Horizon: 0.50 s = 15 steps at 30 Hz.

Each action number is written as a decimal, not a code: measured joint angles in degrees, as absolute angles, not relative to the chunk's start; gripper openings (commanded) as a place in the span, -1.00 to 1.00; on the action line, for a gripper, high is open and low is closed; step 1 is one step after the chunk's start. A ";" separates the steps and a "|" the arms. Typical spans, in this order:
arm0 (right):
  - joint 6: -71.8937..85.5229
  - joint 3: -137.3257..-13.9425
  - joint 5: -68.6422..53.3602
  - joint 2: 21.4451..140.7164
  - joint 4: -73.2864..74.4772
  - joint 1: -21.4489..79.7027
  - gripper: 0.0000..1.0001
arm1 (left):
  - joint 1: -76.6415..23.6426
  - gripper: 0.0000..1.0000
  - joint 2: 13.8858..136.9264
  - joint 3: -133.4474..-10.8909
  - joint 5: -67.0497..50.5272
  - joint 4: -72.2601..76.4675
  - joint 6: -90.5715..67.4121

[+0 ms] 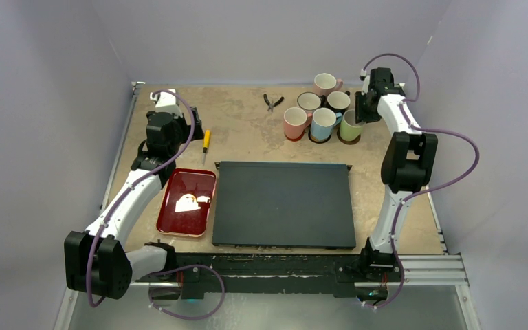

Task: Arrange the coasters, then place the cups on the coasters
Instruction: Place the cup on the coaster.

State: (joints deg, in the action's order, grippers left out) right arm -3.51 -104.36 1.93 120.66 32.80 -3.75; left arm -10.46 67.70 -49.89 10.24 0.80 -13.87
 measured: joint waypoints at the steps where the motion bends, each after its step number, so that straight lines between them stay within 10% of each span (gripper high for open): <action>1: -3.51 -104.36 1.93 120.66 32.69 -3.75 -0.10 | -10.46 0.79 67.70 -49.89 10.26 0.78 -13.89; 15: -3.46 -100.38 1.91 115.44 30.04 -3.75 0.40 | -10.46 0.79 67.48 -49.76 10.31 0.78 -13.89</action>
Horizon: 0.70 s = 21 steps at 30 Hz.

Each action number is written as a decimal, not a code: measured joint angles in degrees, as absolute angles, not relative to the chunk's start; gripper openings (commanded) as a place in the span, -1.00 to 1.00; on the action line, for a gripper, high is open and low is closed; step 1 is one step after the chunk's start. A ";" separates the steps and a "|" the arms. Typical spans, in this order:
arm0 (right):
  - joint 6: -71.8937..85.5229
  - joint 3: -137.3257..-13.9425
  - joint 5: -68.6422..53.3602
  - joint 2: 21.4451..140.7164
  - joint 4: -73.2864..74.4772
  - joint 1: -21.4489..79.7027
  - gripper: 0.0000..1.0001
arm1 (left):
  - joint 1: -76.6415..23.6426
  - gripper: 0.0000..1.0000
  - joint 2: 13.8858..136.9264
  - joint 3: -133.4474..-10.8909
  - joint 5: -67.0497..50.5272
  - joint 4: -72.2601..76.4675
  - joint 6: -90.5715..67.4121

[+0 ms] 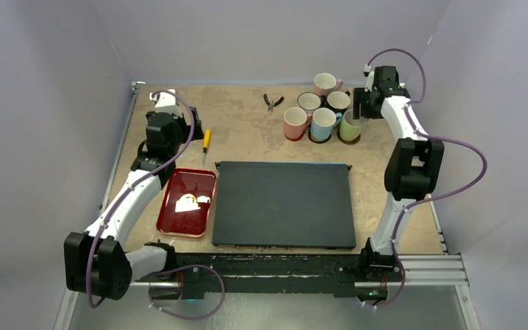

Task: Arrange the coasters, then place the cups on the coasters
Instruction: Place the cup on the coaster, then reset both arms

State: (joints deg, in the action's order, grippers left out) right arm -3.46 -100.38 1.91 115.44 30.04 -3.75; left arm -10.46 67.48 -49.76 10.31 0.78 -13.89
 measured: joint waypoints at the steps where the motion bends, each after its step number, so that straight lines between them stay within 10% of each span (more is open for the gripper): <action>1: -3.44 -100.09 1.89 114.78 29.71 -3.75 0.44 | -10.46 0.79 67.40 -49.74 10.46 0.78 -13.89; 21: 1.43 -76.44 0.19 87.24 8.03 -3.75 0.84 | -10.46 0.93 60.73 -47.37 19.42 1.61 -13.67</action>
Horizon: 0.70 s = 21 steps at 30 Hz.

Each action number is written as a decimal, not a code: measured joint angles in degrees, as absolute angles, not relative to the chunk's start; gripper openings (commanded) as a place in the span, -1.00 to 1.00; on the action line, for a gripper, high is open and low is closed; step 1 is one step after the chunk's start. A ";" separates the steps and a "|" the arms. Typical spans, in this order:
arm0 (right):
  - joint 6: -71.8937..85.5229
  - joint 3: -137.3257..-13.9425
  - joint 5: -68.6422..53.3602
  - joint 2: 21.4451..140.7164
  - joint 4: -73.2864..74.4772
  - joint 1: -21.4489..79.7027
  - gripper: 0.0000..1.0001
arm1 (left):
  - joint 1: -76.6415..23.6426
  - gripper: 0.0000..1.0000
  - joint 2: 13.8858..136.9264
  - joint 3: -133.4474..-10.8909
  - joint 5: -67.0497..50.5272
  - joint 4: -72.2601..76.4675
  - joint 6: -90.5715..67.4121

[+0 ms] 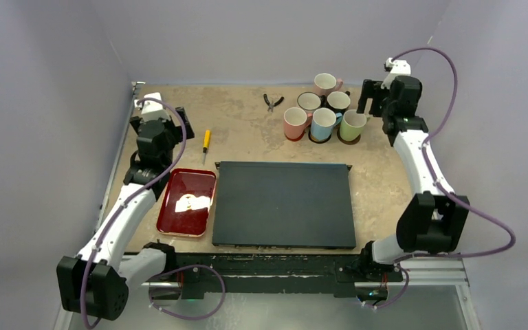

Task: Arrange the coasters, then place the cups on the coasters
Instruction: Reset both arms

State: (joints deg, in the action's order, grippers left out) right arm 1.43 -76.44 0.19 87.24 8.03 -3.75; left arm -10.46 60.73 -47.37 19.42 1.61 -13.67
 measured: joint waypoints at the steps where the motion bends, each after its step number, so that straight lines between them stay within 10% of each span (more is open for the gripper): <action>1: 1.56 -74.41 -0.38 85.10 5.85 -3.75 0.84 | -10.46 0.94 59.53 -46.89 20.08 2.17 -13.15; 21: 3.53 -38.24 -9.56 41.91 -24.91 -3.75 0.95 | -10.46 0.97 42.78 -43.16 26.89 3.29 -7.92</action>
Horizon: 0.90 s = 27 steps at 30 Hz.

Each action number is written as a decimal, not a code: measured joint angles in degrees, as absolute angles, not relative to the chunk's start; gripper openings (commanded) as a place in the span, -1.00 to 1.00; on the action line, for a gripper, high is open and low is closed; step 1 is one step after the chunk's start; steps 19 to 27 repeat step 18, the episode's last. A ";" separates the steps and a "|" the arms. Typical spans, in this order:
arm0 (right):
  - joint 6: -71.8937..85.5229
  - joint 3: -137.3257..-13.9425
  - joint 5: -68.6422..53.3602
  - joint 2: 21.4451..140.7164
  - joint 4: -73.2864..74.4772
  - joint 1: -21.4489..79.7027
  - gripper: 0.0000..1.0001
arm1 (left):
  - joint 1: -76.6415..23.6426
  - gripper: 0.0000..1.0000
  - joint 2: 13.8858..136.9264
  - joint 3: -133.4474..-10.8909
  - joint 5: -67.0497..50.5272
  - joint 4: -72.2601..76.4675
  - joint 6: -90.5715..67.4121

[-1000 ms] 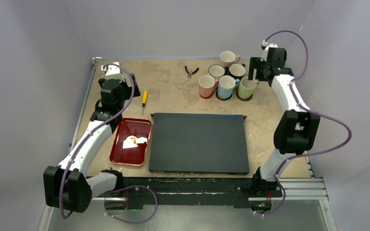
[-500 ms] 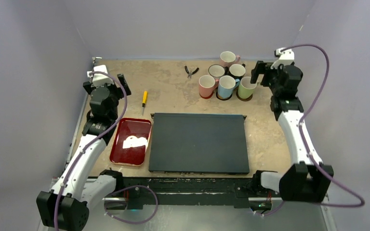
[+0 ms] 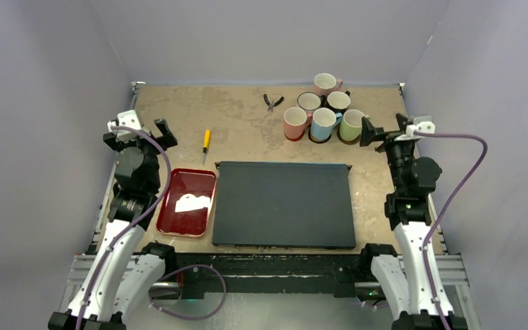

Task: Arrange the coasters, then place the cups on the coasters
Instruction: Reset both arms

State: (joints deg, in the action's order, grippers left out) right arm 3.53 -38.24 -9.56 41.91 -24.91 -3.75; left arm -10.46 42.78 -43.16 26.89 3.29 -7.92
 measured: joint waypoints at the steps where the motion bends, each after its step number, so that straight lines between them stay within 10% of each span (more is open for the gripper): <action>1: 3.70 -36.82 -9.52 40.45 -25.89 -3.75 0.95 | -10.46 0.98 41.43 -42.09 26.89 3.07 -7.92; 27: 6.42 -32.25 -8.54 35.79 -28.56 -3.75 0.95 | -10.46 0.99 39.40 -40.38 28.80 -0.95 -7.94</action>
